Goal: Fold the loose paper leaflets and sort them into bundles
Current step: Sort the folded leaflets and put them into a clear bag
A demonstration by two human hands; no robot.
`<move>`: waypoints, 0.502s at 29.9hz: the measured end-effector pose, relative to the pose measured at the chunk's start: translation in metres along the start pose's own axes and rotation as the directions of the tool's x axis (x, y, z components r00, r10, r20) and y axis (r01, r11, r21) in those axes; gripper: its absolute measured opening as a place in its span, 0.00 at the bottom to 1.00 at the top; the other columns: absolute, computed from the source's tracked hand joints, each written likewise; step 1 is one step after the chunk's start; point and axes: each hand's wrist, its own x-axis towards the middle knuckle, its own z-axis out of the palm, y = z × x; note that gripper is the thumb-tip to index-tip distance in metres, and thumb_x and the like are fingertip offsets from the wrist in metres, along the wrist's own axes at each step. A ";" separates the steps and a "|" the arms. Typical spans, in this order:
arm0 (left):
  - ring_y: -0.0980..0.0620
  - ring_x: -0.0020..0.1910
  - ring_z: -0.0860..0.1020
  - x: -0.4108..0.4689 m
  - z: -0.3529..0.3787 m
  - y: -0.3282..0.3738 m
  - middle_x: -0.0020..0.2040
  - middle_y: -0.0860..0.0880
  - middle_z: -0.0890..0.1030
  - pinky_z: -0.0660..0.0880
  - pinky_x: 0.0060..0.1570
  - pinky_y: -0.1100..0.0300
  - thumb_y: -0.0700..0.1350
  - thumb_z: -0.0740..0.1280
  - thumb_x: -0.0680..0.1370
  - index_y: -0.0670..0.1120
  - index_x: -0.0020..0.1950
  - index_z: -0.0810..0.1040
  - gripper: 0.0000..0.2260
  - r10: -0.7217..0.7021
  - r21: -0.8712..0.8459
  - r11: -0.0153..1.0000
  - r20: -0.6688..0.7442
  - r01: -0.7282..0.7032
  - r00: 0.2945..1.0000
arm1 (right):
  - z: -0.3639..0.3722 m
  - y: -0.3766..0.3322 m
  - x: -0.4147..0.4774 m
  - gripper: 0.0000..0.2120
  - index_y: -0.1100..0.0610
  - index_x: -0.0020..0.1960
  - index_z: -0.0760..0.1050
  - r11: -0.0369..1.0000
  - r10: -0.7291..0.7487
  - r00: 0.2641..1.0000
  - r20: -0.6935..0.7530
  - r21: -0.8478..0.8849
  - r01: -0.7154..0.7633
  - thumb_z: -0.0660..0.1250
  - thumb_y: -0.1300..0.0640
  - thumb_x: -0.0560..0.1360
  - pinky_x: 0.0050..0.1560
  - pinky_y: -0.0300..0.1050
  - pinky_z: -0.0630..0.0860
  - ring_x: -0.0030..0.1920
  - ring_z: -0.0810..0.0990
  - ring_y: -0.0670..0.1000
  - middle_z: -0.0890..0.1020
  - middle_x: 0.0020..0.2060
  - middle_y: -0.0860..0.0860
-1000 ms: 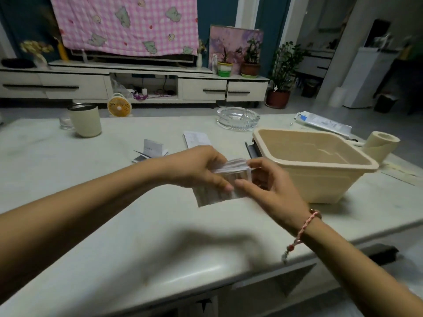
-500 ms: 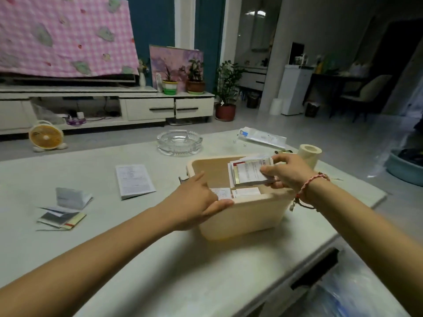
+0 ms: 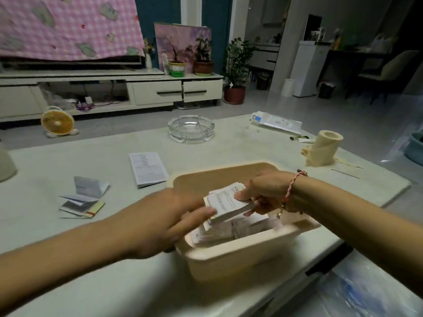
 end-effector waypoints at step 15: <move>0.47 0.48 0.74 0.088 0.062 -0.015 0.45 0.50 0.73 0.69 0.49 0.59 0.53 0.68 0.74 0.49 0.58 0.75 0.15 -0.463 0.435 0.870 0.559 0.232 0.687 | 0.054 -0.008 0.046 0.07 0.57 0.37 0.75 0.830 0.046 0.989 -0.142 -0.546 -0.117 0.65 0.56 0.72 0.32 0.38 0.72 0.30 0.75 0.51 0.76 0.29 0.51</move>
